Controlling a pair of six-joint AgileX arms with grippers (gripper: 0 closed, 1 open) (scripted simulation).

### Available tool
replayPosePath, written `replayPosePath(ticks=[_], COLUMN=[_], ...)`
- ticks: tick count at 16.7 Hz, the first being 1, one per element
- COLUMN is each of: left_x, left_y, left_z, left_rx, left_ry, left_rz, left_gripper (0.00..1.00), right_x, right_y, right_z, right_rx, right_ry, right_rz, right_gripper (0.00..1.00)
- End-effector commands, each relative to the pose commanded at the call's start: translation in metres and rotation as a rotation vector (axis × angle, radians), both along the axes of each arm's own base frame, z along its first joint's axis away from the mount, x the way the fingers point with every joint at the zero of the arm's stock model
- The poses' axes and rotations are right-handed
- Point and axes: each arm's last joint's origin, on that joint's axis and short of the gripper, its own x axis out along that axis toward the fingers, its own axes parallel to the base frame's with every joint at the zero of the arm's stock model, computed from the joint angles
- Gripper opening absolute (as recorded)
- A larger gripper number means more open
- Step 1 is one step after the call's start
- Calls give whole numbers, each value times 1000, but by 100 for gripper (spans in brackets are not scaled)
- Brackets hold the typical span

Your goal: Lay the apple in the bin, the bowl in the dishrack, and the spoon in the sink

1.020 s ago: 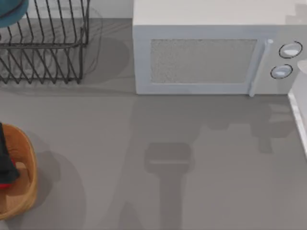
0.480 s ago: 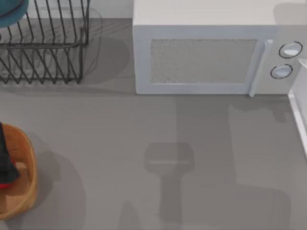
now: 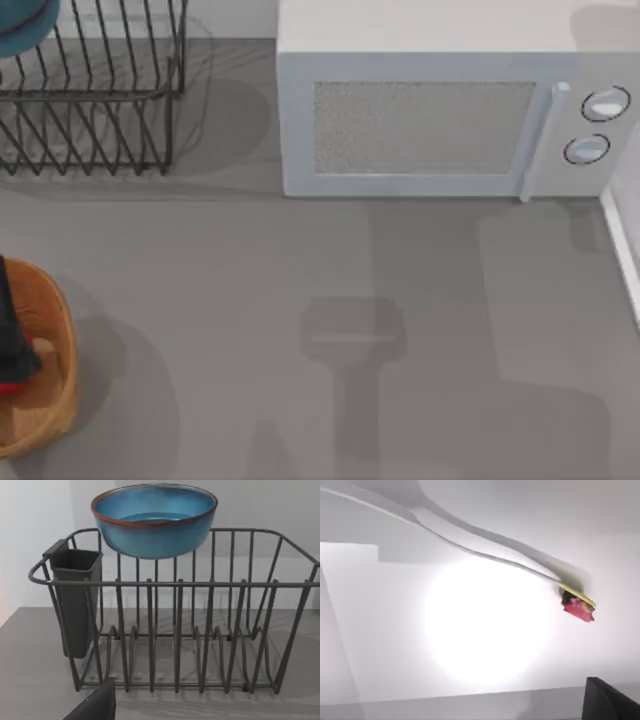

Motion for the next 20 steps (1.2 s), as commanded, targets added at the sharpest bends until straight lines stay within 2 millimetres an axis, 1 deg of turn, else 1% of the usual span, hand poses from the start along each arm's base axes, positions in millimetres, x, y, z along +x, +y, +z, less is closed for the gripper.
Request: replayPosePath(ticks=[4, 10, 13, 17, 20], left_x=[0, 0, 0, 0, 0], left_y=[0, 0, 0, 0, 0], left_z=[0, 0, 0, 0, 0], left_rx=[0, 0, 0, 0, 0], left_ry=[0, 0, 0, 0, 0], left_rz=[0, 0, 0, 0, 0], left_gripper=[100, 100, 100, 100, 100], right_x=[3, 3, 2, 2, 2], right_y=[-2, 2, 4, 4, 4], right_z=[-9, -37, -42, -43, -43], right_rx=[0, 1, 0, 0, 0], right_ry=[-2, 5, -5, -6, -6], right_rz=[-4, 5, 8, 9, 9], right_gripper=[0, 0, 0, 0, 23])
